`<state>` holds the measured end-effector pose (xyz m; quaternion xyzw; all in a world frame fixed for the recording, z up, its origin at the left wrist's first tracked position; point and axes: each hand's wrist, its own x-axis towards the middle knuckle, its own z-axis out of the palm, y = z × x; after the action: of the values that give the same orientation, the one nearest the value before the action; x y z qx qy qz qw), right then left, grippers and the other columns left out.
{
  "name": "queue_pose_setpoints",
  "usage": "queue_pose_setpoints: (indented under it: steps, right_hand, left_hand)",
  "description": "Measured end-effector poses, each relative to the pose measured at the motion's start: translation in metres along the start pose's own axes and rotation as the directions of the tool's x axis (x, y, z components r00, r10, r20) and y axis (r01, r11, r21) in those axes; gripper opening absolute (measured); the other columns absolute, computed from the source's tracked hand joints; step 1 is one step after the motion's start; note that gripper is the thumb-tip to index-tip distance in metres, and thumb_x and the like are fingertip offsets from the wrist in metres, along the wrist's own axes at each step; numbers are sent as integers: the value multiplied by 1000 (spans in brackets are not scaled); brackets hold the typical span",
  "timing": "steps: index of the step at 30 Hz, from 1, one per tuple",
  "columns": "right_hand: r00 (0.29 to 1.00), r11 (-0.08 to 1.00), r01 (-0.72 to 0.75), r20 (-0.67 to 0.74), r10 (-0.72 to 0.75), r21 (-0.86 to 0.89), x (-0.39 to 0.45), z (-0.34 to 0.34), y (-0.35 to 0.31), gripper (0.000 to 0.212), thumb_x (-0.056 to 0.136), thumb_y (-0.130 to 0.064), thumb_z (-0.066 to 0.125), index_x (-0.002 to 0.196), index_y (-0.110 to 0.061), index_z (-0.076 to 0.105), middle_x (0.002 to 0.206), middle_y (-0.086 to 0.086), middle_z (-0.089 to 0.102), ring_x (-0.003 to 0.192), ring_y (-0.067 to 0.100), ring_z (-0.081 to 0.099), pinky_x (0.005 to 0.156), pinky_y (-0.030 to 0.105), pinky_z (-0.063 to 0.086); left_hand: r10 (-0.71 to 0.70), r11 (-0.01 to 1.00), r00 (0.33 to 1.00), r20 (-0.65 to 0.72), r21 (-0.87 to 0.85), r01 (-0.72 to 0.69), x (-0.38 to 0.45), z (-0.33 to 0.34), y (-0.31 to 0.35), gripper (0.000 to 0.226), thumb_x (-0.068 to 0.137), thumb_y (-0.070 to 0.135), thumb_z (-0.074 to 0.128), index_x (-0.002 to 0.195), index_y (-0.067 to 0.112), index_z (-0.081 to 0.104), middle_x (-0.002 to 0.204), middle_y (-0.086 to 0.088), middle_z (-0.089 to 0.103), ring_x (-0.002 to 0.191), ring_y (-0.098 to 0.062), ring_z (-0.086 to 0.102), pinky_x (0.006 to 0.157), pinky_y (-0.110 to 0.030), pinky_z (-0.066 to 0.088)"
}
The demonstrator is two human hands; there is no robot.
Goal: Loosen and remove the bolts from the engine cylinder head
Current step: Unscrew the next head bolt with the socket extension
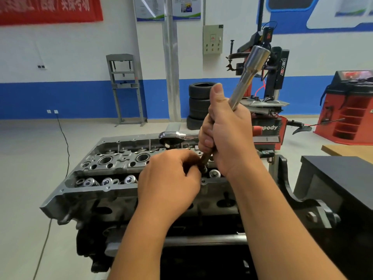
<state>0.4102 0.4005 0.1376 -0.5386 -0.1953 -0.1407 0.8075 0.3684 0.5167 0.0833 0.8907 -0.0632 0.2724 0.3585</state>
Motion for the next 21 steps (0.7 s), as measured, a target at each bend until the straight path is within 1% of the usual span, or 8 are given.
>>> queue_pose_setpoints:
  steps: [4, 6, 9, 11, 14, 16, 18, 21]
  right_hand:
    - [998, 991, 4, 66, 5, -132, 3, 4, -3, 47, 105, -45, 56, 71, -19, 37, 46, -6, 34, 38, 14, 30, 41, 22, 32]
    - [995, 971, 9, 95, 14, -238, 7, 7, -4, 46, 105, -43, 57, 70, -20, 38, 48, -6, 34, 41, 14, 31, 44, 26, 34]
    - [987, 906, 91, 161, -25, -414, 9, 16, -5, 48, 106, -41, 57, 66, -22, 35, 51, -6, 31, 46, 16, 29, 52, 34, 32]
    - [980, 853, 155, 189, -68, -498, 9, 22, -3, 48, 105, -40, 57, 66, -22, 35, 53, -6, 33, 50, 16, 32, 54, 35, 33]
    - [972, 737, 235, 157, -175, -634, 7, 33, 7, 51, 105, -42, 57, 63, -21, 37, 49, -12, 39, 47, 7, 37, 50, 25, 36]
    - [958, 663, 260, 101, -268, -702, 3, 41, 16, 51, 105, -45, 55, 63, -21, 39, 55, -10, 44, 54, 13, 44, 54, 33, 37]
    - [952, 629, 250, 69, -298, -736, -1, 46, 22, 49, 105, -48, 53, 63, -24, 40, 59, -7, 48, 59, 19, 48, 56, 35, 36]
    - [970, 695, 199, 39, -239, -691, 2, 45, 20, 53, 103, -47, 56, 60, -23, 38, 55, -9, 43, 56, 18, 43, 58, 35, 35]
  left_hand:
    - [14, 999, 1000, -15, -51, -14, -2, -1, 3, 38, 82, 38, 60, 111, 63, 56, 89, 29, 74, 85, 0, 70, 75, -37, 60]
    - [-2, 996, 1000, -17, -90, 0, -1, 0, 0, 33, 82, 36, 60, 109, 55, 64, 89, 27, 75, 87, -3, 71, 76, -39, 61]
    - [-27, 997, 999, -43, -67, 24, 1, 3, -2, 21, 84, 26, 63, 96, 41, 69, 79, 16, 73, 77, -12, 69, 64, -40, 59]
    - [-43, 999, 996, -80, -34, 41, 2, 4, -2, 15, 83, 25, 64, 86, 40, 64, 67, 11, 66, 64, -14, 61, 52, -31, 45]
    - [-69, 997, 992, -110, 20, 72, 4, 3, 0, 18, 83, 29, 66, 74, 31, 51, 59, 9, 53, 54, -12, 48, 47, -28, 30]
    - [-96, 995, 991, -89, 18, 98, 6, 2, -1, 15, 86, 35, 62, 91, 36, 49, 66, 12, 51, 58, -9, 48, 48, -30, 33]
    - [-116, 993, 991, -74, 23, 118, 7, 0, -3, 26, 89, 39, 60, 111, 32, 48, 72, 11, 53, 62, -9, 52, 49, -31, 38]
    - [-79, 997, 995, -56, -27, 78, 6, -3, -2, 34, 90, 36, 63, 116, 38, 40, 77, 10, 61, 68, -14, 60, 56, -38, 51]
